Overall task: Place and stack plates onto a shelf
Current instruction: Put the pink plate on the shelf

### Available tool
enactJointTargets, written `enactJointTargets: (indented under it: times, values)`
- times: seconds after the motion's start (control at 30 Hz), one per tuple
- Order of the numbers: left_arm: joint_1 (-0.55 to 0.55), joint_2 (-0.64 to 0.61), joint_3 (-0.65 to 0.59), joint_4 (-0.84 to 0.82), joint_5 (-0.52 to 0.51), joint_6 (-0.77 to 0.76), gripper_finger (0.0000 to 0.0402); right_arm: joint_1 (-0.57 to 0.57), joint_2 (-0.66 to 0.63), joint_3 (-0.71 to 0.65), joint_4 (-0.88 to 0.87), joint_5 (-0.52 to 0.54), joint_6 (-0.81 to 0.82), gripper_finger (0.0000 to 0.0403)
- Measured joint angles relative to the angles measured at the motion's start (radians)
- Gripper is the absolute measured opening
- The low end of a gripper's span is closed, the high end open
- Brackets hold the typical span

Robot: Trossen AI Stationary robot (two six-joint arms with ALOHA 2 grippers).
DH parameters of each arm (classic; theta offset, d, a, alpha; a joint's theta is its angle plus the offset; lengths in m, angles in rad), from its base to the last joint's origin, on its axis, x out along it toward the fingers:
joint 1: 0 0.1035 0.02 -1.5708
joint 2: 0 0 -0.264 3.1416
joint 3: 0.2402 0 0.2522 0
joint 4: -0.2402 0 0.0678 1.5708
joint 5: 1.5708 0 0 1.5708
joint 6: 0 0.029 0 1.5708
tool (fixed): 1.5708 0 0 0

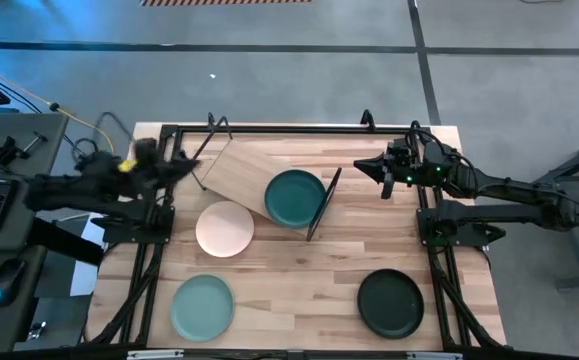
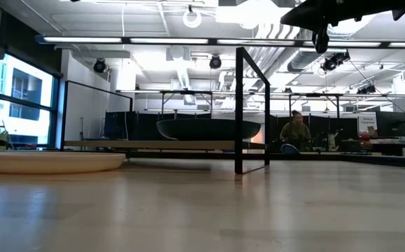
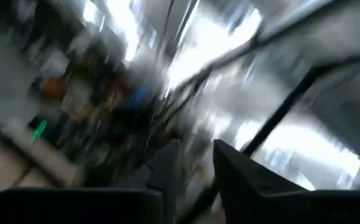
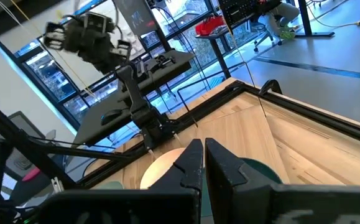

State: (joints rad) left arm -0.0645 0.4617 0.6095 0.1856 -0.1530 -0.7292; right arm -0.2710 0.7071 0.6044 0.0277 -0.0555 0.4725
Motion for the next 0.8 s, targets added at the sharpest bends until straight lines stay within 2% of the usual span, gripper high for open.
enactJointTargets:
  times: [0.1,0.2,0.27,0.37,0.47,0.63,0.8]
  values:
    - [-0.017,0.116,0.122,-0.275,0.124,-0.037,0.0119,0.000,0.000,0.000,0.000,0.000,0.002,0.0000]
    - [-0.046,0.205,0.189,-0.524,0.286,-0.104,0.0141,0.000,0.000,0.000,0.000,0.000,0.001,0.0000]
    - [-0.080,0.251,0.192,-0.659,0.373,-0.184,0.0150,0.000,0.000,0.000,0.000,0.000,0.002,0.0000]
    - [-0.162,0.320,0.165,-0.800,0.410,-0.313,0.0156,0.000,0.000,0.000,0.000,0.000,0.001,0.0000]
    - [-0.268,0.371,0.111,-0.866,0.384,-0.465,0.0156,0.000,0.000,0.000,0.000,0.000,0.001,0.0000]
    - [-0.443,0.415,-0.012,-0.847,0.204,-0.795,0.0156,0.000,0.000,0.000,0.000,0.000,0.000,0.0000]
    - [-0.568,0.418,-0.115,-0.847,0.010,-1.165,0.0156,0.000,0.000,0.000,-0.001,0.000,-0.001,0.0000]
